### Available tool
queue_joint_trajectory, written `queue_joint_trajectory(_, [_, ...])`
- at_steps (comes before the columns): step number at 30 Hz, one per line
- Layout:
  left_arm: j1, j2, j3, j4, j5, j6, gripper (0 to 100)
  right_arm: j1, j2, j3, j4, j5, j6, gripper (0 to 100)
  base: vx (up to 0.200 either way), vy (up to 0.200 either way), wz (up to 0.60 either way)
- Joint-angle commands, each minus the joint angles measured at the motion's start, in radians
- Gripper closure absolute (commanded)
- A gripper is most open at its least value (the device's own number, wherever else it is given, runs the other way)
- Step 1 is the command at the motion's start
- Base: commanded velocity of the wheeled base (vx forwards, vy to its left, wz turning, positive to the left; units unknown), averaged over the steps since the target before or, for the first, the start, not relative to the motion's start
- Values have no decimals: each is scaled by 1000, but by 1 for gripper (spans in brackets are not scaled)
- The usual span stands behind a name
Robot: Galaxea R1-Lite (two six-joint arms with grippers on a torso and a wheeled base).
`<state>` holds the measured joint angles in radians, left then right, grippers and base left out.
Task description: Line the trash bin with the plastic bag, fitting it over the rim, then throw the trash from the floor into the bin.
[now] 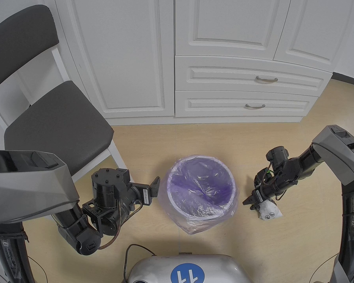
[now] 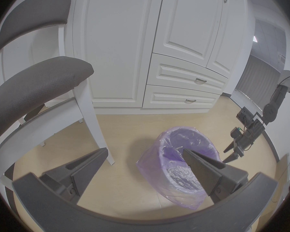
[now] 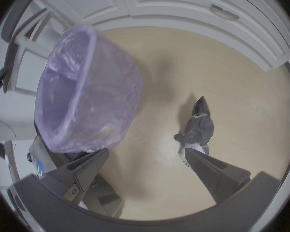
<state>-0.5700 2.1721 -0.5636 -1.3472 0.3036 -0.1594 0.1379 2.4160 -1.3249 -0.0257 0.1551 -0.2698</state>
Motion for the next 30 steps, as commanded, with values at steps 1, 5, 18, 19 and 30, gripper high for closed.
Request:
queue_joint_trajectory(1, [2, 14, 5, -13, 0, 9, 0, 45, 35, 15, -26, -5, 6, 0, 0, 0, 0])
queue_joint_trajectory(5, [5, 18, 2, -13, 0, 7, 0, 80, 92, -102, -19, -8, 199, 0, 0, 0, 0])
queue_joint_trajectory(18, [16, 37, -9, -13, -1, 7, 0, 71, 253, -490, -13, -11, 643, 0, 0, 0, 0])
queue_joint_trajectory(19, [16, 38, -10, -13, -1, 7, 0, 71, 265, -527, -14, -12, 687, 0, 0, 0, 0])
queue_joint_trajectory(30, [32, 41, -16, -18, 0, 7, 0, 42, 345, -675, -118, 1, 894, 0, 0, 0, 0])
